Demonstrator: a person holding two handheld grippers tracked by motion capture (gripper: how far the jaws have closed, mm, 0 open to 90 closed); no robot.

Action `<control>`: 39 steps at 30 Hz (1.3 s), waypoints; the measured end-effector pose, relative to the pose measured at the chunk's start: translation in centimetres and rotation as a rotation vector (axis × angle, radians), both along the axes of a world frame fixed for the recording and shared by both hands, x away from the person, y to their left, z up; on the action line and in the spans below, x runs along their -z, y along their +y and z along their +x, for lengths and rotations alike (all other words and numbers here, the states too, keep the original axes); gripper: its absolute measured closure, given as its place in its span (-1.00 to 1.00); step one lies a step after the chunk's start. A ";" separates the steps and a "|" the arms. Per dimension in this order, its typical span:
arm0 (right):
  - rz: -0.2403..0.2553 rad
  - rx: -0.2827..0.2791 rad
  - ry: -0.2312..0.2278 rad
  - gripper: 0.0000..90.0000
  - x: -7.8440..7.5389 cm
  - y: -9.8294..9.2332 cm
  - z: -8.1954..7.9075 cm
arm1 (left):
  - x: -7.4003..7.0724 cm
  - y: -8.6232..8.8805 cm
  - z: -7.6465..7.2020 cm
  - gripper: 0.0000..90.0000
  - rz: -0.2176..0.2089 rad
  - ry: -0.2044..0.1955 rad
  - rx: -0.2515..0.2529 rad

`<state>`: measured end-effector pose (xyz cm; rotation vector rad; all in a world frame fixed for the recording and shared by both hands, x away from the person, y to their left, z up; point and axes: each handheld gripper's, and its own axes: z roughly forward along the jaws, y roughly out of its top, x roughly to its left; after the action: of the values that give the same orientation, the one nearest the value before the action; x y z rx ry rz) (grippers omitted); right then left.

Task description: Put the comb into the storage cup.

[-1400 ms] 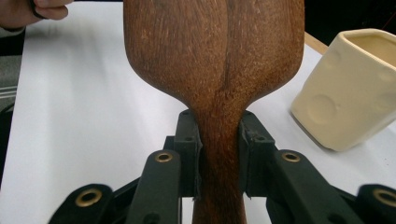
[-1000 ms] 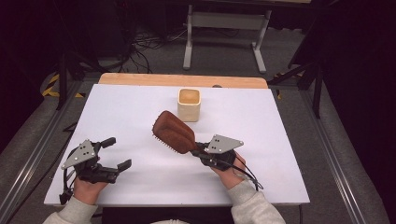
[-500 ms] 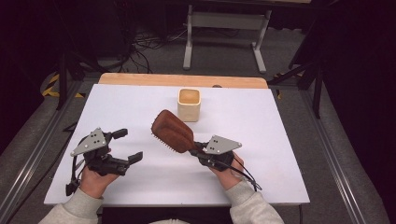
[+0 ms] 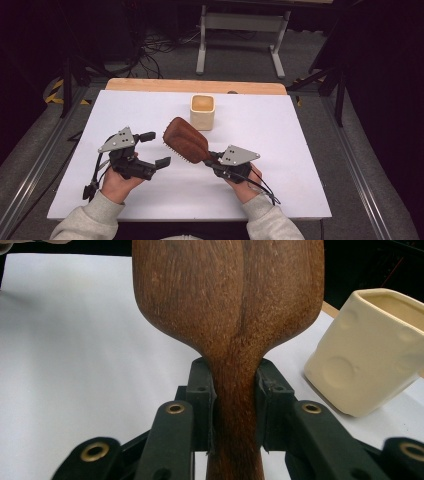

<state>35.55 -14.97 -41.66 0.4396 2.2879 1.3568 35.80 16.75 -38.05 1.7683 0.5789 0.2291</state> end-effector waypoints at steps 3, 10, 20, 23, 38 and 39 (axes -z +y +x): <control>-0.005 0.000 -0.010 0.62 0.0 0.0 -0.1 | -0.1 -0.6 0.4 -0.99 0.009 0.011 0.004; -0.008 0.000 -0.015 0.61 0.0 0.0 -0.1 | -0.3 -2.4 1.3 -0.98 0.027 0.030 0.006; -0.015 -0.009 -0.014 0.61 0.0 0.1 -0.2 | -0.5 -4.1 2.2 -0.98 0.033 0.058 0.008; -0.011 -0.010 -0.019 0.61 0.0 0.0 -0.2 | -0.5 -4.7 2.3 -0.97 0.045 0.067 0.004; -0.011 -0.013 -0.022 0.61 0.0 -0.1 -0.2 | -0.4 -5.5 2.6 -0.86 0.059 0.071 0.011; -0.011 -0.013 -0.021 0.61 0.0 -0.1 -0.2 | -0.4 -5.5 2.6 -0.83 0.058 0.078 0.010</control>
<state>35.39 -15.03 -41.67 0.4059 2.2837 1.3479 38.37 11.29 -37.69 1.8424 0.6243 0.1724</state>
